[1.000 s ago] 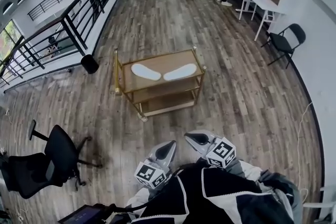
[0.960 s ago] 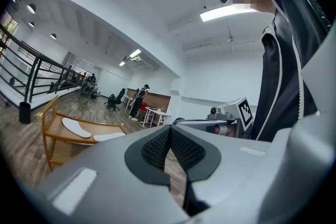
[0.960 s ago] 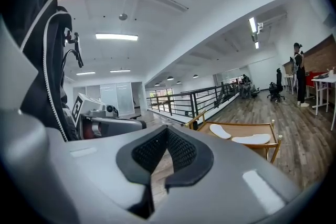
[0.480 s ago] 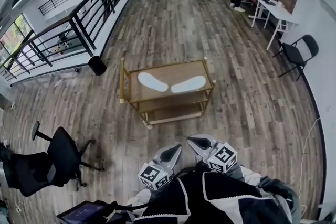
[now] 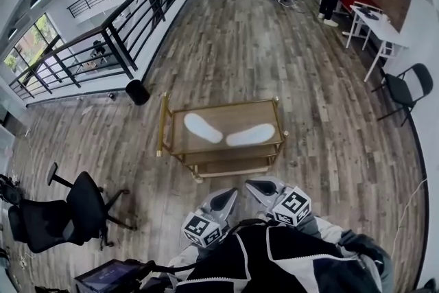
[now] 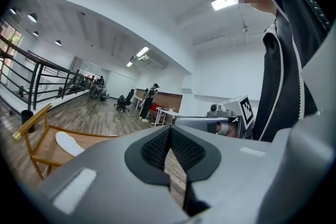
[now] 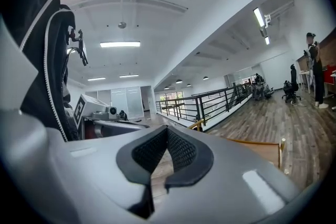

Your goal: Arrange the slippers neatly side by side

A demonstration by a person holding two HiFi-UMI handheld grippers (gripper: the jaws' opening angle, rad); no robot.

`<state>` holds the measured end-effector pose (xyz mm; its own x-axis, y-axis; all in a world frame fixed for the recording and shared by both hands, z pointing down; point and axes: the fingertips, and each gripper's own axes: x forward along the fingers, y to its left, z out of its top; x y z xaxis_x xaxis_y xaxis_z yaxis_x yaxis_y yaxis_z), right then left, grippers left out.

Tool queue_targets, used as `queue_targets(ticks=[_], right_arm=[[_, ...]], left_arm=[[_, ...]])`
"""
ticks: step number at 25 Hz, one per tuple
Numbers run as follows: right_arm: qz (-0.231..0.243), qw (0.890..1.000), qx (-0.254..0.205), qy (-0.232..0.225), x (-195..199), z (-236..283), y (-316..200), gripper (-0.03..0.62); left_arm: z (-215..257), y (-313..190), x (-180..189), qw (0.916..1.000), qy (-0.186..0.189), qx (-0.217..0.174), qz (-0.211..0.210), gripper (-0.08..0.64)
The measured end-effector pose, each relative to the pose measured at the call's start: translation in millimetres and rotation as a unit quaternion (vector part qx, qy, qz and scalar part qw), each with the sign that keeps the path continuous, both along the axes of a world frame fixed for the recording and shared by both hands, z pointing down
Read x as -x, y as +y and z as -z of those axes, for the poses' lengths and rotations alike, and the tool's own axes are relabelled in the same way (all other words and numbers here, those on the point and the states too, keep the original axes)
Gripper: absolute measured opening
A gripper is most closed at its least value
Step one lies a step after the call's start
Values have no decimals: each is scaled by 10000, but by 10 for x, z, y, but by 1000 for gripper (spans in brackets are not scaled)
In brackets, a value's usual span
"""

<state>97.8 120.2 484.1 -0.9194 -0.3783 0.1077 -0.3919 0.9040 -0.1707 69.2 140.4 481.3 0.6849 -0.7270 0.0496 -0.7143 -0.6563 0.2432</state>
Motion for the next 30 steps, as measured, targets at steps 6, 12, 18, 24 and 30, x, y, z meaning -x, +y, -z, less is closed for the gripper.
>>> queue_targets(ticks=[6,12,18,24,30], right_arm=[[129,9999,20,-73,-251,-2,-429,5],[233,9996,129,-105,-430,-66,-766,5],[343,9990,280,-67,-313,-198,-999,5],[273,9988,408,30,-110,-288,-1323,5],[33,9995,306,91,276,-197,-1773,5]], left_arm=[[60,-596,-54,9992,-40,-72,395,19],[10,-824,-302,9986,-29,-41,519,20],[-117,-1028,-220,9986,-21,102,526,20],[-163,-1357,-20,9990,41,176,409,20],[-69,-1816,400,9997,93,98,198,20]])
